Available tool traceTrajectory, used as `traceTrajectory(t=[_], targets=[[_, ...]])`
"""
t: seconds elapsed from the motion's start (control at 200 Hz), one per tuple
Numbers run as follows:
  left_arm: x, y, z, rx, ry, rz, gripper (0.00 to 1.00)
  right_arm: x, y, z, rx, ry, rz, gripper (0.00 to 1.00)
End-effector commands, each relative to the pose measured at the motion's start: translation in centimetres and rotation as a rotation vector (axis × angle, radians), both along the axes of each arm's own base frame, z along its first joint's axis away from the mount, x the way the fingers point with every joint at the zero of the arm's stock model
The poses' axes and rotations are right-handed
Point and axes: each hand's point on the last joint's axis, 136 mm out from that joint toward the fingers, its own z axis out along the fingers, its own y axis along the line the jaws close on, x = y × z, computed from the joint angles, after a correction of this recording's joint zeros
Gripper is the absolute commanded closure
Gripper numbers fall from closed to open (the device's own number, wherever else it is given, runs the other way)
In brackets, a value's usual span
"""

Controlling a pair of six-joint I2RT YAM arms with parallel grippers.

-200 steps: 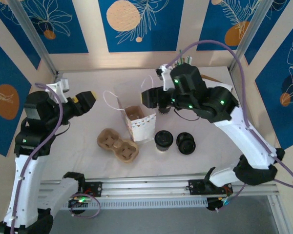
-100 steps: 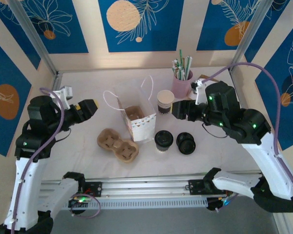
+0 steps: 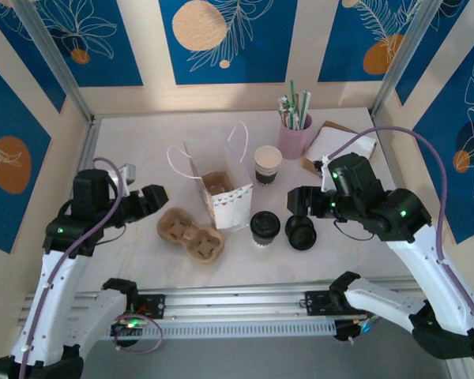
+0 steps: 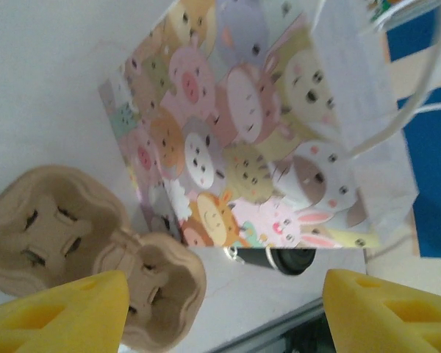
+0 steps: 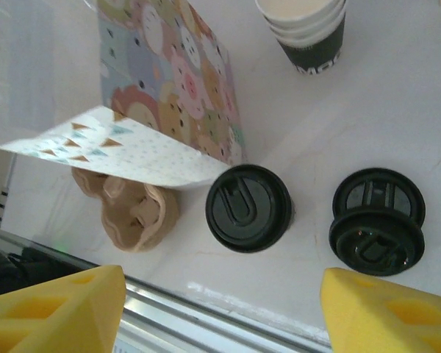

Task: Pack the takeout coffee

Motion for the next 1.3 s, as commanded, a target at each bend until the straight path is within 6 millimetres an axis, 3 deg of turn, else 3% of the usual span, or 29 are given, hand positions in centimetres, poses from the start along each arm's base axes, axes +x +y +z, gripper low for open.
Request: traceTrajectory(t=[0.0,0.335,0.565,0.735,0.965,1.17,1.295], targets=[[-0.5,-1.1,-2.5,0.005,0.065,-0.035,0.30,-0.4,0.4,-2.0,-0.003,0.077,0.014,0.24],[-1.7,-3.8,-7.5,0.002,0.126,-0.110,0.32,1.0,2.6,-6.0,-0.045,0.156,0.096,0.18],[-3.3,-4.1,-9.2,0.025,0.180,-0.157,0.29,1.3,3.6,-8.5,-0.103,0.198,0.163,0.13],[-3.5,-4.1,-9.6,0.051,0.180,-0.179,0.26,0.9,4.3,-10.9,-0.243,0.208,0.265,0.12],[-3.3,-4.1,-9.7,0.045,0.159,-0.177,0.24,0.1,6.4,-11.9,-0.383,0.181,0.428,0.08],[-2.9,-4.4,-9.2,0.035,0.133,-0.184,0.21,0.6,5.6,-13.1,-0.443,0.180,0.415,0.02],[-2.7,-5.0,-9.1,0.007,0.128,-0.206,0.21,0.7,6.1,-13.5,-0.424,0.172,0.439,0.00]])
